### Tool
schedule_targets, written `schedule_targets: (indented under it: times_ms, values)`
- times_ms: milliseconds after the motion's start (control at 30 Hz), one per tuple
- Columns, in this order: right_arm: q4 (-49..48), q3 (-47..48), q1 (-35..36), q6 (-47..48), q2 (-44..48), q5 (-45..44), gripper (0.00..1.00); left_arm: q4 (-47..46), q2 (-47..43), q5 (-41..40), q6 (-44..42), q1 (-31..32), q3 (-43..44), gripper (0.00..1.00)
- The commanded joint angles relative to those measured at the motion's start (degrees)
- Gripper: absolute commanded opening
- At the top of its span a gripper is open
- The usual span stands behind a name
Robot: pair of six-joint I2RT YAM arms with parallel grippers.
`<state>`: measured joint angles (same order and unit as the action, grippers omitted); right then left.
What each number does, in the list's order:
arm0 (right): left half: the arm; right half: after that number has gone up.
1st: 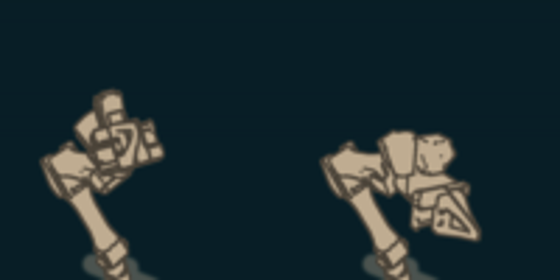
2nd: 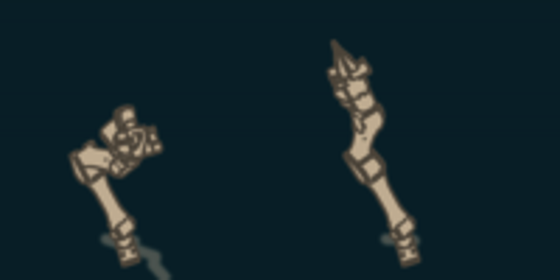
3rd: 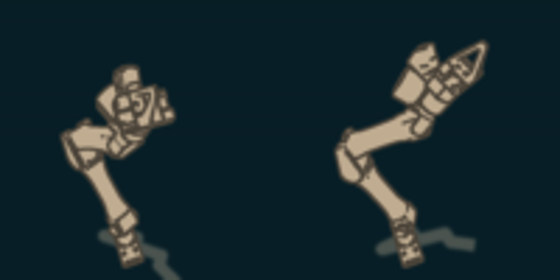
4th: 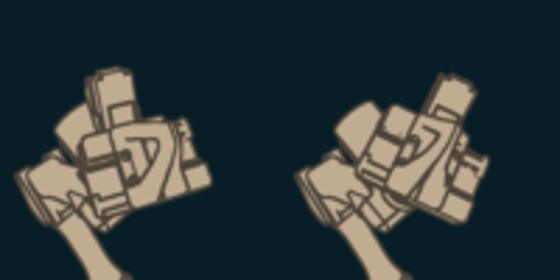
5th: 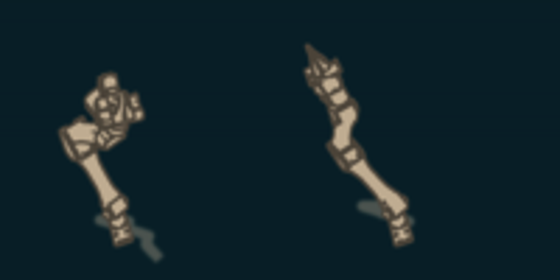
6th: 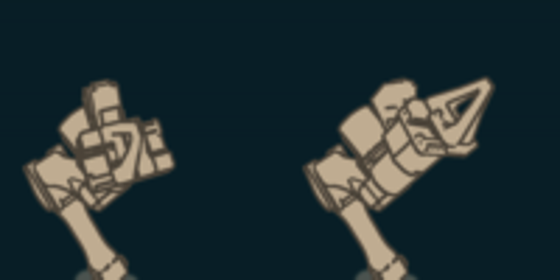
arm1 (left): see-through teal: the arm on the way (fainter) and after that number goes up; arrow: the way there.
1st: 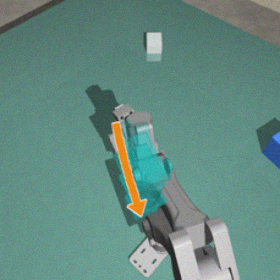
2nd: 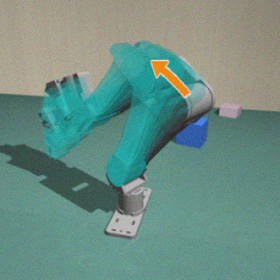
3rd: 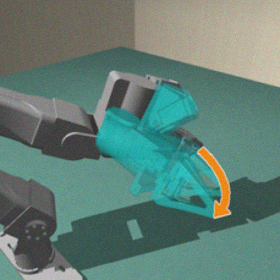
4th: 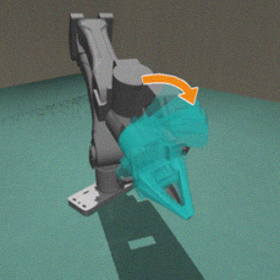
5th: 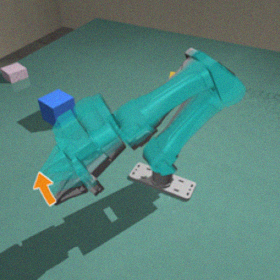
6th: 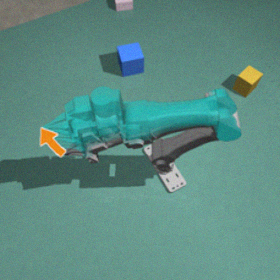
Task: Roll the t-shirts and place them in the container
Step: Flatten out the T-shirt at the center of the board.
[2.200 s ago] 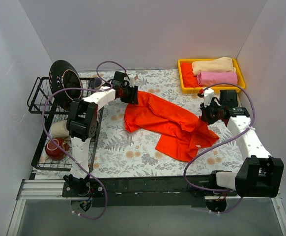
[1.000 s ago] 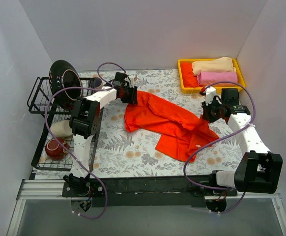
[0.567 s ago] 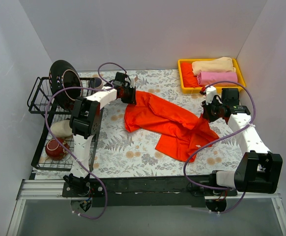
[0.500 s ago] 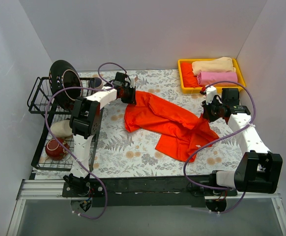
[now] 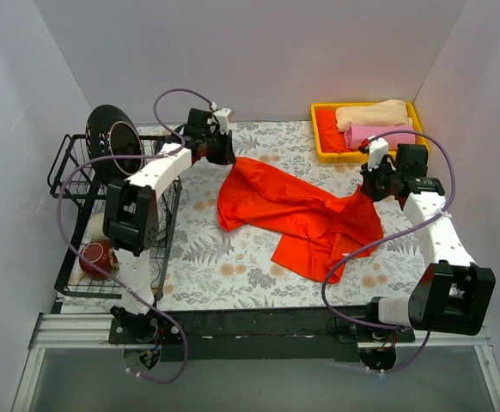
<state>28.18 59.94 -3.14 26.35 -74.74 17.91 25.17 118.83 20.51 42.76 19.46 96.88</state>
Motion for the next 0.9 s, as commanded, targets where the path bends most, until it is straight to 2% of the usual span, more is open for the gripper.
schedule_targets:
  times_ms: [0,133,367,700,867]
  values:
    - [-1.2,2.3,-0.6,-0.9,0.6,0.0,0.01,0.3,-10.3,2.5,1.0,-1.4,-2.7,0.0]
    - [-0.7,2.0,-0.9,-0.7,1.3,0.5,0.01,1.4,-15.4,3.7,1.4,-1.9,-7.7,0.0]
    - [-0.2,-0.5,-1.2,-0.7,2.9,1.4,0.01,2.3,-19.1,3.8,-0.7,-2.3,-18.0,0.0]
    - [1.1,-2.9,-1.3,-1.0,4.5,3.9,0.01,4.9,-23.4,-2.5,-6.4,-3.7,-26.1,0.0]
    - [1.3,-4.1,-1.3,-1.6,5.0,5.7,0.01,4.4,-23.9,-3.6,-6.6,-3.8,-28.3,0.0]
